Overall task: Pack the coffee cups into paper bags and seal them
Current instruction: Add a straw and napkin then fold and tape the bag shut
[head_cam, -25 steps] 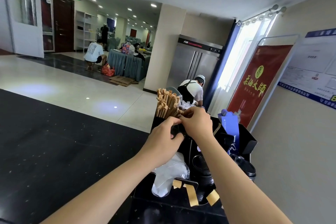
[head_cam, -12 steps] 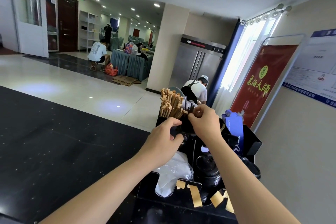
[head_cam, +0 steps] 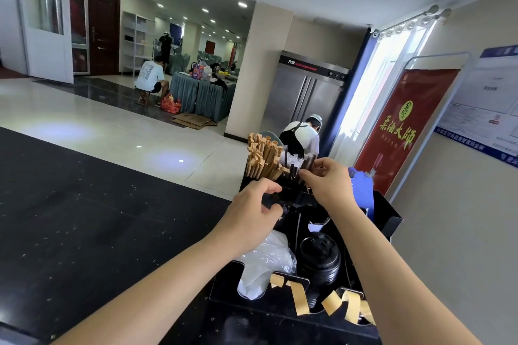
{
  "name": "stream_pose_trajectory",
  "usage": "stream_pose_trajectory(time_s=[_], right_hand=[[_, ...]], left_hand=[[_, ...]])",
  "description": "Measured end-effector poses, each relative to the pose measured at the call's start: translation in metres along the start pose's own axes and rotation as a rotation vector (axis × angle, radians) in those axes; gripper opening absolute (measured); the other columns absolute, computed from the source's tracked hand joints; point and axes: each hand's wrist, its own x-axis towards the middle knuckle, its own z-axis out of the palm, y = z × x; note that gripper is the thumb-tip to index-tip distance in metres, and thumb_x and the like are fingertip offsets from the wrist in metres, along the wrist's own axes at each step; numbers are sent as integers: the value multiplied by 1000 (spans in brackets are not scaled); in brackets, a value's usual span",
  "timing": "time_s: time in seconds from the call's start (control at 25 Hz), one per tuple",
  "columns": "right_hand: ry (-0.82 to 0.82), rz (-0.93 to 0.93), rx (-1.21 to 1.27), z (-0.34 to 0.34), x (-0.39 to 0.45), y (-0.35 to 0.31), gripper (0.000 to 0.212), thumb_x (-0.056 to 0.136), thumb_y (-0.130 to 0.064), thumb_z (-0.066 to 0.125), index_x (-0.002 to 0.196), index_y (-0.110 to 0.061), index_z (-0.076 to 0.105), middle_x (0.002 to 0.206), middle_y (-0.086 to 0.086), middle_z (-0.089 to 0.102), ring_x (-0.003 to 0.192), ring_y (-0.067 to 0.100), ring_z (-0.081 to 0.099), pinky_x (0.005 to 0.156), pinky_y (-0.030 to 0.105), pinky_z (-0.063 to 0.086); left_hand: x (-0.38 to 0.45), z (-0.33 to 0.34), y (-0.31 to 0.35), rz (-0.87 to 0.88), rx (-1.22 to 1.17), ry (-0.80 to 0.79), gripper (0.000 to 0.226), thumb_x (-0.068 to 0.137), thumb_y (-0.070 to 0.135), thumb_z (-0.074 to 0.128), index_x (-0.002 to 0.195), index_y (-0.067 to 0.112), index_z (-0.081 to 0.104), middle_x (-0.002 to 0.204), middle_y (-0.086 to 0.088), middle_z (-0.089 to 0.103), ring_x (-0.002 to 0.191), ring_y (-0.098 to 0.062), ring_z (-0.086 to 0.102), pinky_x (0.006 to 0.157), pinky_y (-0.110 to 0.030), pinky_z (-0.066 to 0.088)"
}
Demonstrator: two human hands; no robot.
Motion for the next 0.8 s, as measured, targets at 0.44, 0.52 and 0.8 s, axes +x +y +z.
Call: stream_pose_trajectory(time_s=[0.44, 0.52, 0.8], right_hand=[[37, -76, 91, -10, -3, -10, 23, 94, -29, 74, 76, -15, 76, 63, 5, 70, 58, 10, 58, 65, 40, 57], [95, -122, 105, -16, -5, -17, 32, 95, -32, 73, 79, -4, 73, 72, 19, 69, 61, 15, 54, 61, 43, 53], [110, -299, 296, -54, -37, -73, 9, 98, -17, 69, 100, -22, 76, 80, -7, 76, 67, -4, 66, 69, 13, 53]], left_hand=[[-1, -1, 0, 30, 10, 12, 31, 101, 21, 57, 131, 26, 58, 131, 13, 56, 92, -6, 63, 79, -11, 46], [-2, -1, 3, 58, 1, 20, 30, 102, 21, 56, 132, 26, 59, 128, 15, 59, 93, -3, 63, 76, -6, 47], [-7, -3, 21, 187, -31, 97, 39, 106, 24, 49, 145, 26, 51, 139, 13, 59, 110, -3, 59, 83, -2, 46]])
